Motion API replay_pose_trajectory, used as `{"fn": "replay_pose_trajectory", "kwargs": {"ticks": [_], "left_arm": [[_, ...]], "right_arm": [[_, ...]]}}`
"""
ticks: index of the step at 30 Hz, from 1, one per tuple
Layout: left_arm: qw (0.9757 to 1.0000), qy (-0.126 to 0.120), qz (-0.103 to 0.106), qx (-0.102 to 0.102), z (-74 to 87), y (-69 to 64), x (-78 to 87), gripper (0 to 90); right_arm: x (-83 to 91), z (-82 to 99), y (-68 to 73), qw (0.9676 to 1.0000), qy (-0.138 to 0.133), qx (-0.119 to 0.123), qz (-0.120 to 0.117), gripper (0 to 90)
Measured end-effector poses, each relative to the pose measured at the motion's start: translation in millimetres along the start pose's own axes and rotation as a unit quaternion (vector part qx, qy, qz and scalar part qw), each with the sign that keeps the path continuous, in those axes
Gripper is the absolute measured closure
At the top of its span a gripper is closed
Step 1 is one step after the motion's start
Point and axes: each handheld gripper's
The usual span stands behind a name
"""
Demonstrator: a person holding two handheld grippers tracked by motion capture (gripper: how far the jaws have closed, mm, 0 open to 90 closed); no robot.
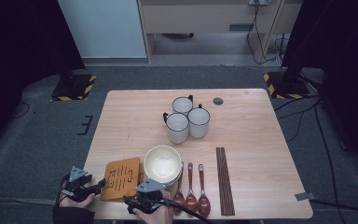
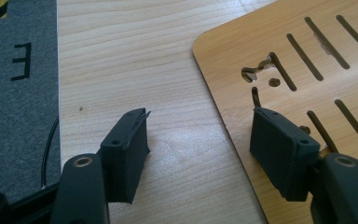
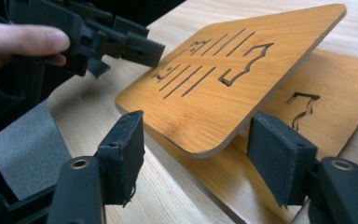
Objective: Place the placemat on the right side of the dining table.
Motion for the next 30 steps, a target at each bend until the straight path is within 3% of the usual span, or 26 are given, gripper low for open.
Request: {"fn": "replay_pose_trajectory", "kwargs": {"ticks": [11,17,25,30], "left_arm": [[1.0000,-0.001,-0.003,-0.003,-0.1,-1.2,0.6,35.9],[1.0000,0.001,-0.004,-0.008,-0.6,-2.8,0.4,36.1],[1.0000,0.001,-0.004,-0.007,-0.5,-3.4,0.5,36.4],[1.0000,0.002,-0.003,-0.006,-0.4,-3.2,0.7,36.4]], "right_arm": [[-0.9,-7.1,2.4,0.9995,-0.012,-0.025,-0.015,40.7],[-2.9,-9.2,6.1,0.9990,-0.028,-0.032,-0.018,51.2],[-2.8,-10.8,3.1,0.9976,-0.019,-0.061,-0.028,58.9],[-4.2,-13.3,3.9,0.9975,-0.017,-0.065,-0.024,60.8]]}}
Point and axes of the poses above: each handheld gripper's, and its own axes: x roughly backward along the jaws, z roughly out of its underside, y roughly to its left, and after that the axes turned 11 degrees about z, right-handed
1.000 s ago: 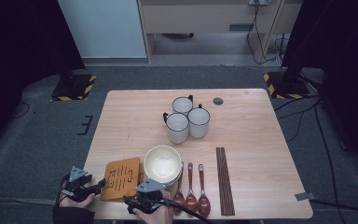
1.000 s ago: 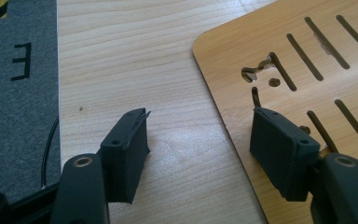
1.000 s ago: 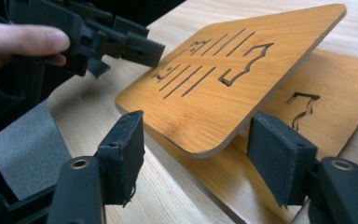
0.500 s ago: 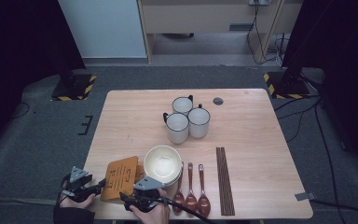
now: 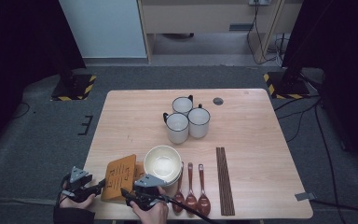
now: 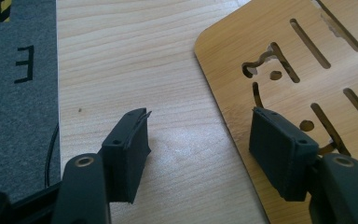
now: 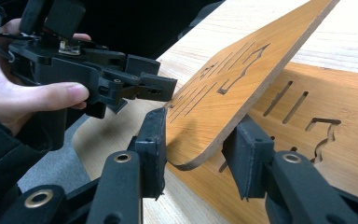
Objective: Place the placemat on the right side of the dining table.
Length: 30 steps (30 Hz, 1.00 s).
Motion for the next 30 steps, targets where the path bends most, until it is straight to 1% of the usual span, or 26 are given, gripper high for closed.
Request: {"fn": "replay_pose_trajectory", "kwargs": {"ticks": [4,9,10,11,12,16,17,18,21,24,29,30], "left_arm": [[1.0000,-0.005,0.002,0.001,-0.5,0.0,1.3,36.3],[0.9995,-0.029,0.011,0.008,-2.1,-0.5,5.3,35.0],[0.9992,-0.037,0.011,0.008,-2.5,-1.2,6.6,35.0],[0.9992,-0.037,0.011,0.008,-2.5,-1.2,6.6,35.0],[0.9986,-0.052,0.009,0.005,-3.6,-2.8,10.2,34.7],[0.9967,-0.080,0.010,0.003,-4.5,-5.7,15.3,34.1],[0.9967,-0.080,0.010,0.003,-4.5,-5.7,15.3,33.9],[0.9960,-0.088,0.011,0.001,-4.5,-7.0,16.8,33.9],[0.9952,-0.097,0.012,-0.003,-4.7,-8.9,18.8,33.9],[0.9936,-0.112,0.013,-0.002,-4.8,-11.1,22.2,34.2],[0.9907,-0.135,0.008,-0.011,-5.0,-13.4,27.9,34.9],[0.9907,-0.135,0.008,-0.011,-5.0,-13.4,27.9,34.8]], "right_arm": [[0.3,0.0,-0.8,1.0000,-0.001,0.001,-0.001,63.2],[3.5,-2.0,-2.8,0.9999,0.001,-0.007,-0.015,69.4],[4.2,-2.3,-2.8,0.9999,0.000,-0.005,-0.016,70.4],[4.9,-2.4,-2.9,0.9998,-0.003,-0.003,-0.018,71.5],[5.4,-2.6,-3.0,0.9998,-0.004,-0.001,-0.019,72.5],[7.3,-2.6,-3.0,0.9997,-0.005,0.004,-0.025,74.8],[7.6,-2.5,-3.1,0.9996,-0.004,0.006,-0.027,75.2],[8.0,-2.5,-3.2,0.9995,-0.004,0.005,-0.030,75.7],[9.1,-3.0,-3.2,0.9991,-0.004,-0.002,-0.041,77.9],[10.3,-4.0,-2.4,0.9988,-0.004,-0.006,-0.048,80.5],[11.8,-5.3,-2.2,0.9982,-0.005,-0.009,-0.059,83.8],[12.2,-5.7,-2.3,0.9981,-0.003,-0.013,-0.061,84.4]]}}
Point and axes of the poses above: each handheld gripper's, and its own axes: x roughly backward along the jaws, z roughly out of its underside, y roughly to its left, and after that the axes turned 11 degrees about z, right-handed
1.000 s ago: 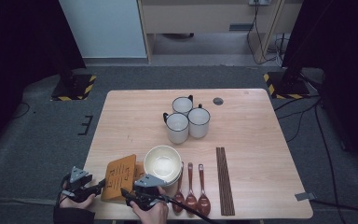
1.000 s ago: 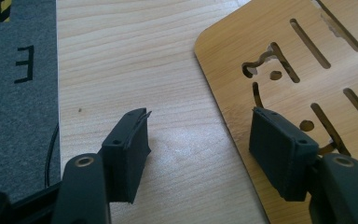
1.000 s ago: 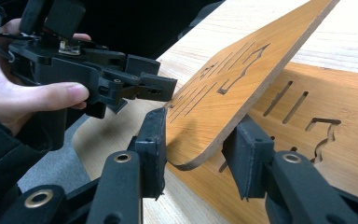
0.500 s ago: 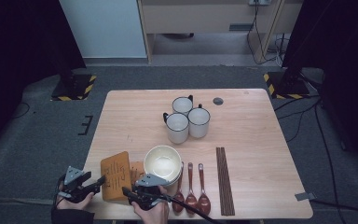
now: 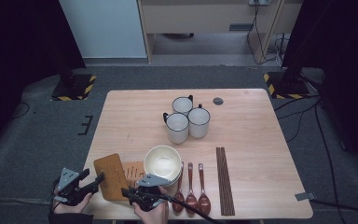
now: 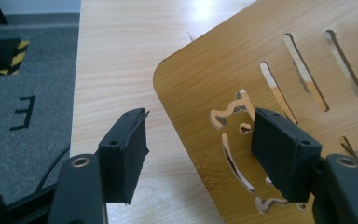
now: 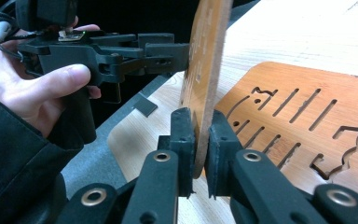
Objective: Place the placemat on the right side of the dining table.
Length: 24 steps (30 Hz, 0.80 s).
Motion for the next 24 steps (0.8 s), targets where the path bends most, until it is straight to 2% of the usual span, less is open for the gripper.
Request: {"fn": "replay_pose_trajectory", "kwargs": {"ticks": [7,15,24], "left_arm": [[0.9995,-0.031,-0.004,-0.009,-3.4,-3.0,6.7,35.5],[0.9995,-0.031,0.001,0.003,-3.4,-3.2,6.8,34.7],[0.9993,-0.035,-0.002,0.010,-3.5,-2.8,7.3,33.1]], "right_arm": [[1.9,-0.8,-0.3,0.9999,-0.001,-0.010,-0.009,86.8],[4.4,-3.5,-0.7,0.9998,-0.004,-0.016,-0.013,87.0],[13.4,-10.5,-5.2,0.9993,-0.025,-0.020,-0.019,87.1]]}}
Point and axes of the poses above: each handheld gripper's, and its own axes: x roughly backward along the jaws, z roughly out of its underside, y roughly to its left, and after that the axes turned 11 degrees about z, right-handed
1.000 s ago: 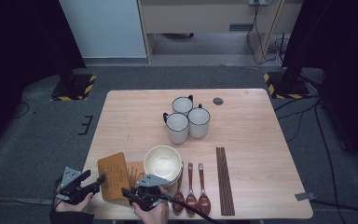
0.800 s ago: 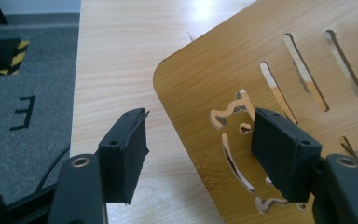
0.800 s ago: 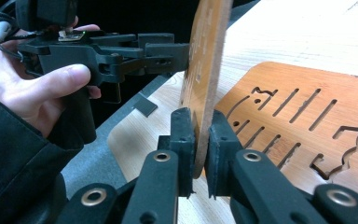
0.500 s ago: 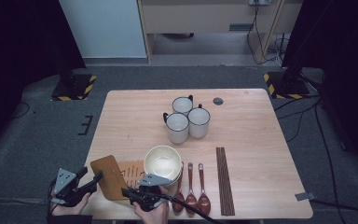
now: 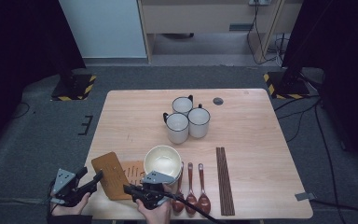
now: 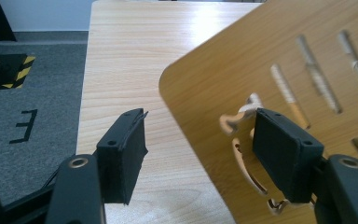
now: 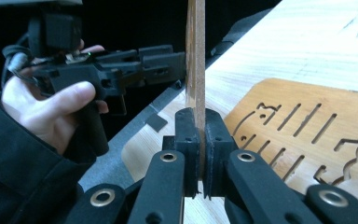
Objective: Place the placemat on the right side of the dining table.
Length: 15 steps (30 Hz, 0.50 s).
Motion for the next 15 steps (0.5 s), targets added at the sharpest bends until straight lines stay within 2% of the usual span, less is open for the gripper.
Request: {"fn": "replay_pose_trajectory", "kwargs": {"ticks": [6,8,15], "left_arm": [[0.9999,-0.006,0.000,0.014,1.2,2.5,-0.5,31.5],[0.9998,-0.007,0.001,0.018,1.8,3.9,-0.8,31.3],[0.9998,0.001,-0.002,0.020,2.8,5.7,-3.4,30.3]], "right_arm": [[6.0,-7.2,-1.0,0.9999,-0.012,-0.001,0.002,87.0],[11.8,-13.1,-1.3,0.9997,-0.023,0.002,0.003,87.0],[24.7,-27.0,-4.0,0.9987,-0.049,0.011,0.011,87.0]]}}
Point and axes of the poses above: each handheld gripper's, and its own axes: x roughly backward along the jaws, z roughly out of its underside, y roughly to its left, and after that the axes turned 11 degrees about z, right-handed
